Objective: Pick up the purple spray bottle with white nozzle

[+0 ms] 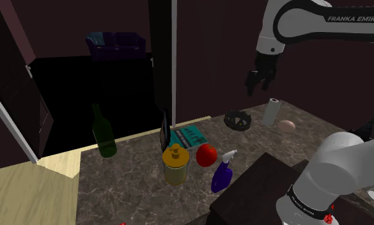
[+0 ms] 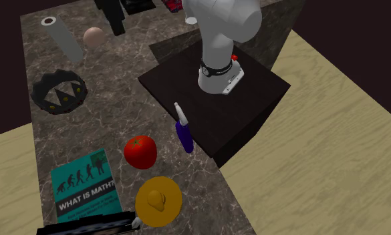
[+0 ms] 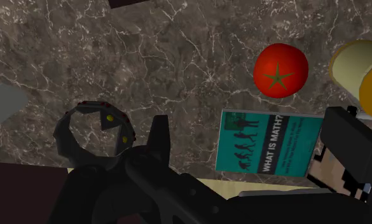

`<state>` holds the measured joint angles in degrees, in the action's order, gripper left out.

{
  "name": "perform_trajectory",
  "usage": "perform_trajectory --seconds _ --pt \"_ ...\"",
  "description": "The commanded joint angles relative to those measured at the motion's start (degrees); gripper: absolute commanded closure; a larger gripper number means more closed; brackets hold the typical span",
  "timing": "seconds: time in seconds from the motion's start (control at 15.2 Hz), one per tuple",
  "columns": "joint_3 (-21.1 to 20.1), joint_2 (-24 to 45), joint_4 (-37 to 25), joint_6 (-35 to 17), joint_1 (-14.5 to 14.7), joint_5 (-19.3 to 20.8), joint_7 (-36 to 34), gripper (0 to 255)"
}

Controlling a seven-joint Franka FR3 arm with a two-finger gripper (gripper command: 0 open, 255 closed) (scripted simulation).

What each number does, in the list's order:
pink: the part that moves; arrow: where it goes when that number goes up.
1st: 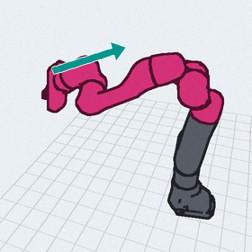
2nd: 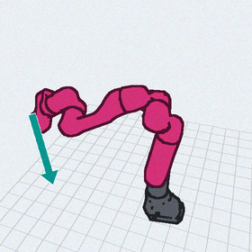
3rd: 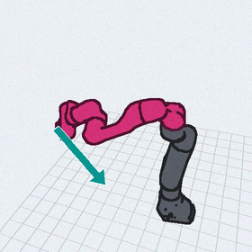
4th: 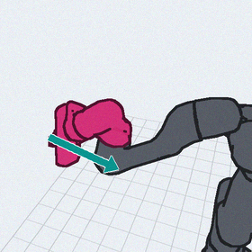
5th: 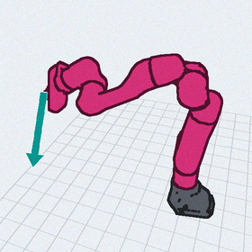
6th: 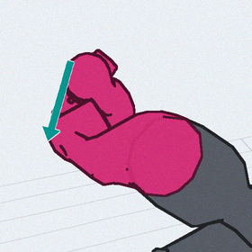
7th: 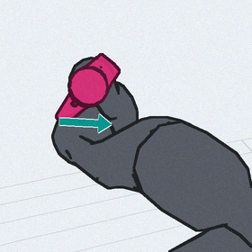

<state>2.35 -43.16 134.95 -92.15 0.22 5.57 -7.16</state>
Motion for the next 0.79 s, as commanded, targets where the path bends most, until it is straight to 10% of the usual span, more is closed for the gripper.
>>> perform_trajectory --seconds 0.0,0.73 --pt "0.00 0.00 0.00 0.00 0.00 0.00 0.00 0" --pt "-7.09 1.33 13.58 -16.89 12.28 0.35 11.16 0"
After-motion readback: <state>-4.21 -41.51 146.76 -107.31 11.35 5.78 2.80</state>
